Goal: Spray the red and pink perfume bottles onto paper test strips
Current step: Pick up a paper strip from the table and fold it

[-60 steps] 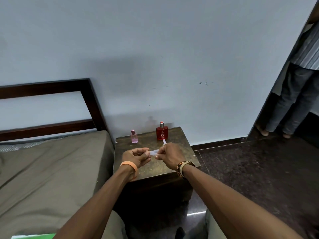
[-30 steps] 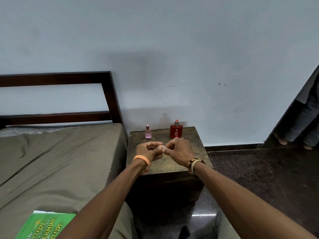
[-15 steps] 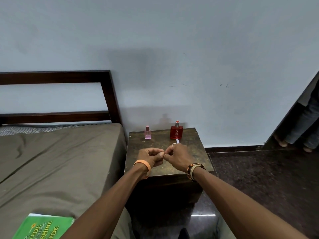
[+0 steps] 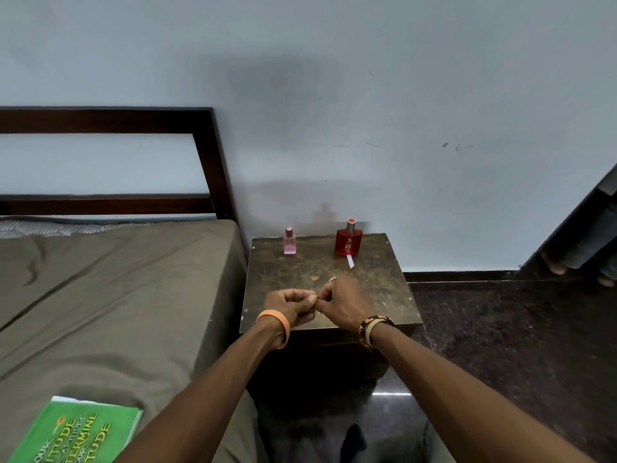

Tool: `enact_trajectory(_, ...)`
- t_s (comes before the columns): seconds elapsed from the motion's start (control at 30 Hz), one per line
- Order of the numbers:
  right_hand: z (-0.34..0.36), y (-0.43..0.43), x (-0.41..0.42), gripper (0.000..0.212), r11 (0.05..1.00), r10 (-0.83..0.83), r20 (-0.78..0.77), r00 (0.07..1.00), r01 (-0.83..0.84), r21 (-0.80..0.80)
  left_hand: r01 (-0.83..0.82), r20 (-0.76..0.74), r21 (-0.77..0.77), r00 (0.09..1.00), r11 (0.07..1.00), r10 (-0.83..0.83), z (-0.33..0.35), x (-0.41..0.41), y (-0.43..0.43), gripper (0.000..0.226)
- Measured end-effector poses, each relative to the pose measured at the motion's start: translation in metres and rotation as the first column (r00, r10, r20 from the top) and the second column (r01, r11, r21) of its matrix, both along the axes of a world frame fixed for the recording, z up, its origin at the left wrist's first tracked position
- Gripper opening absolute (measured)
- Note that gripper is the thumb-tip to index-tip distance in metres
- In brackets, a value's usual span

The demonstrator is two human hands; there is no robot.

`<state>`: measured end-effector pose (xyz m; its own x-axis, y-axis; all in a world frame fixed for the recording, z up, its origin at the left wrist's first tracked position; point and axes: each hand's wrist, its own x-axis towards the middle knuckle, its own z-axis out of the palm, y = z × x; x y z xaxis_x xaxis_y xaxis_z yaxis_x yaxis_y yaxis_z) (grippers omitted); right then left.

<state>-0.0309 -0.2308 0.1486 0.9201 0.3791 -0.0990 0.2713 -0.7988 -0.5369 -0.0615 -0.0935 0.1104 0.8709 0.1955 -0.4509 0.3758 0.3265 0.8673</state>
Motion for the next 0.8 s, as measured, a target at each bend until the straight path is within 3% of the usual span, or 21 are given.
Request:
enact_trajectory(0.27, -0.016, 0.014, 0.006, 0.017, 1.000, 0.004, 0.048, 0.999, -0.003, -0.028, 0.019, -0.087, 0.010, 0.996, 1.000, -0.018, -0.019, 0.012, 0.012, 0.002)
enact_trajectory(0.5, -0.051, 0.040, 0.003, 0.027, 0.995, 0.060, 0.167, 0.984, -0.046, -0.086, -0.024, -0.163, -0.182, 0.987, 0.983, -0.006, -0.043, 0.012, 0.036, 0.013)
enact_trajectory(0.57, -0.060, 0.049, 0.002, 0.024, 0.996, 0.076, 0.121, 0.990, -0.070, -0.052, -0.081, -0.200, -0.217, 0.979, 0.973, 0.037, -0.052, 0.009, 0.045, 0.015)
enact_trajectory(0.63, -0.068, 0.059, 0.006, 0.017, 0.993, 0.039, 0.001, 0.999, -0.039, 0.108, -0.149, -0.226, -0.207, 0.969, 0.967, 0.101, -0.062, 0.009, 0.057, 0.014)
enact_trajectory(0.7, -0.077, 0.068, 0.012, 0.010, 0.961, -0.034, -0.139, 0.990, 0.070, 0.267, -0.159, -0.238, -0.109, 0.963, 0.981, 0.129, -0.073, 0.011, 0.070, 0.010)
enact_trajectory(0.8, -0.093, 0.080, 0.025, 0.011, 0.891, -0.149, -0.331, 0.932, 0.272, 0.364, -0.065, -0.254, 0.116, 0.963, 0.991, 0.093, -0.089, 0.021, 0.091, 0.012)
